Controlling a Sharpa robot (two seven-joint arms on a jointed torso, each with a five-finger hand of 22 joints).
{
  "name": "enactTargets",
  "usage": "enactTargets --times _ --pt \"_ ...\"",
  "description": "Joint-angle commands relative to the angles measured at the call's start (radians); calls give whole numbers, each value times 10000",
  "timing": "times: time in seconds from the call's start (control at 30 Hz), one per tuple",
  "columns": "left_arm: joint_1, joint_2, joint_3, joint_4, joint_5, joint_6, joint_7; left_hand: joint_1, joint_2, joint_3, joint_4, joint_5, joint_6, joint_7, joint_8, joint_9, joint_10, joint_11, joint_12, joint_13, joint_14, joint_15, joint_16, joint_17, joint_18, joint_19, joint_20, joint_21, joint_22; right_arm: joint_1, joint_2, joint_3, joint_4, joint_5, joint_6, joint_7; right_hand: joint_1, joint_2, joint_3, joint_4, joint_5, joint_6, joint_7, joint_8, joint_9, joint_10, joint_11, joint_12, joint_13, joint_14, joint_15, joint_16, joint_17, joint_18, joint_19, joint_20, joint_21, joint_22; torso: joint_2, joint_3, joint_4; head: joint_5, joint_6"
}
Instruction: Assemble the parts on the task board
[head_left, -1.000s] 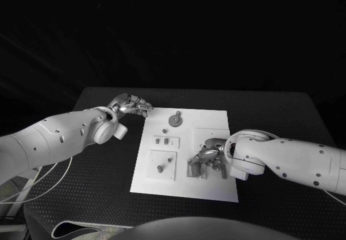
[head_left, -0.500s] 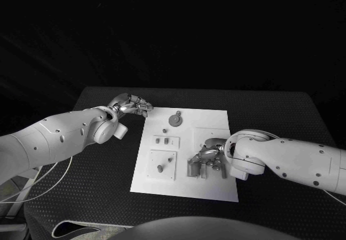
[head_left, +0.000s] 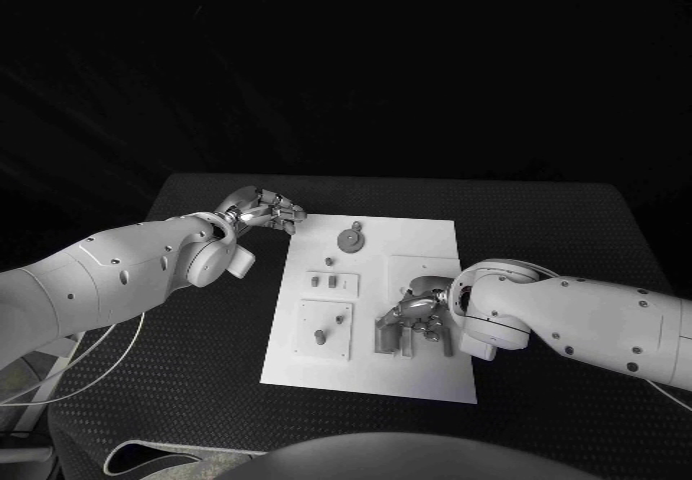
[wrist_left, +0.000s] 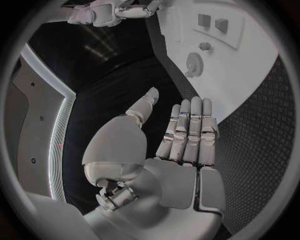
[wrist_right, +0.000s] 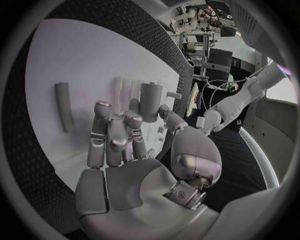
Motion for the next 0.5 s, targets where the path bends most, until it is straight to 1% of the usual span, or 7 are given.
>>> enactTargets --times 0.03,0.3,0.5 --pt "4 17 6 16 60 144 64 -79 0 -63 -17 17 -81 -9 51 -12 -87 2 -7 -9 4 66 -52 16 167 -89 11 13 -10 -18 23 -4 25 -10 57 81 -25 -125 -5 76 30 44 0 -36 11 -52 10 -41 -16 6 -70 -33 -7 75 -31 -19 50 175 -3 5 -4 5 -8" --pt "4 15 5 14 60 134 49 -78 -1 -66 -18 17 -83 -8 50 -14 -89 3 -7 -10 3 67 -55 19 167 -91 12 13 -12 -18 18 -4 30 -10 58 82 -37 -353 97 197 31 17 10 -58 22 -75 19 -52 -21 -34 -66 -53 -71 75 -32 -24 43 172 -3 3 -2 0 -13" --pt "4 15 5 13 60 128 46 -76 -7 -70 -20 16 -90 -6 46 -16 -92 4 -7 -11 1 68 -59 24 167 -94 13 13 -14 -18 18 -4 26 -8 48 92 -24 -694 293 494 31 -19 23 -81 46 -104 33 -61 -27 -67 -58 -63 -111 75 -25 -23 32 167 -3 3 -2 0 -13"
